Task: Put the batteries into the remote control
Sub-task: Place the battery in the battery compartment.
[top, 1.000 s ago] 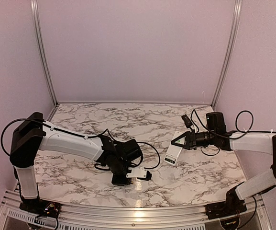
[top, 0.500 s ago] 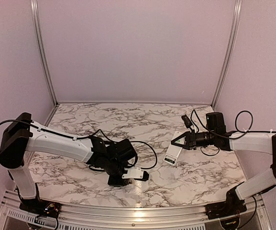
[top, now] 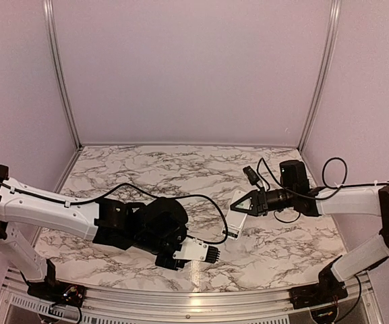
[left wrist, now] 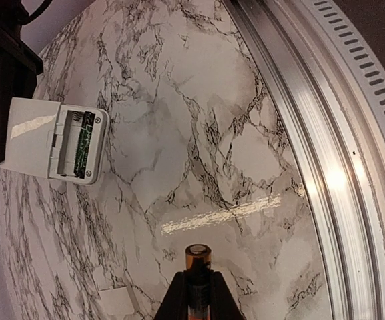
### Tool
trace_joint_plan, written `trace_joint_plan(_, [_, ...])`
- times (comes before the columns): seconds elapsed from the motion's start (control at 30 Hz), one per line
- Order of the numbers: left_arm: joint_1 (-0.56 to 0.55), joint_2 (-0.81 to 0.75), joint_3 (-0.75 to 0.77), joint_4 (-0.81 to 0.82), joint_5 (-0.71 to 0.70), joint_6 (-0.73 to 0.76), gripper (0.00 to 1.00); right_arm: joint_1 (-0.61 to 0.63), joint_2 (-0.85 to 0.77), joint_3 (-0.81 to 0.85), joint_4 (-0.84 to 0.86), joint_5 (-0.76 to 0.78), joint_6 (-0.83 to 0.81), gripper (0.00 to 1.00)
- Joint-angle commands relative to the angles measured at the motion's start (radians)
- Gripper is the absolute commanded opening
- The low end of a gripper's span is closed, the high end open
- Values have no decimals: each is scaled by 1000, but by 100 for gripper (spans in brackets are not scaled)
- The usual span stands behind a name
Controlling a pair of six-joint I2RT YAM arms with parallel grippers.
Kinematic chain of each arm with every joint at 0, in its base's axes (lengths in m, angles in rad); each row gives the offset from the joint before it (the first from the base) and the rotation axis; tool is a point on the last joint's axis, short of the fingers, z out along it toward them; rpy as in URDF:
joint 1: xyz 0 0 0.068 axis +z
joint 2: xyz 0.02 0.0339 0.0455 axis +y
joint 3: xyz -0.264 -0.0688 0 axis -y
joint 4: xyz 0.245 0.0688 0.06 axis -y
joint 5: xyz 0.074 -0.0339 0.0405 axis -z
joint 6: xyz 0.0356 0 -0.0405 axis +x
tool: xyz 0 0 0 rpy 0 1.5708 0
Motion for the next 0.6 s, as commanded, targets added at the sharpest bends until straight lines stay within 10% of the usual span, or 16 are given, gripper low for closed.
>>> trace_joint_plan(0.0, [-37, -91, -24, 84, -87, 27, 0, 64, 29, 13, 117, 5, 75, 0])
trace_joint_plan(0.57, [-54, -9, 146, -189, -344, -34, 0, 205, 158, 0, 411, 70, 303, 0])
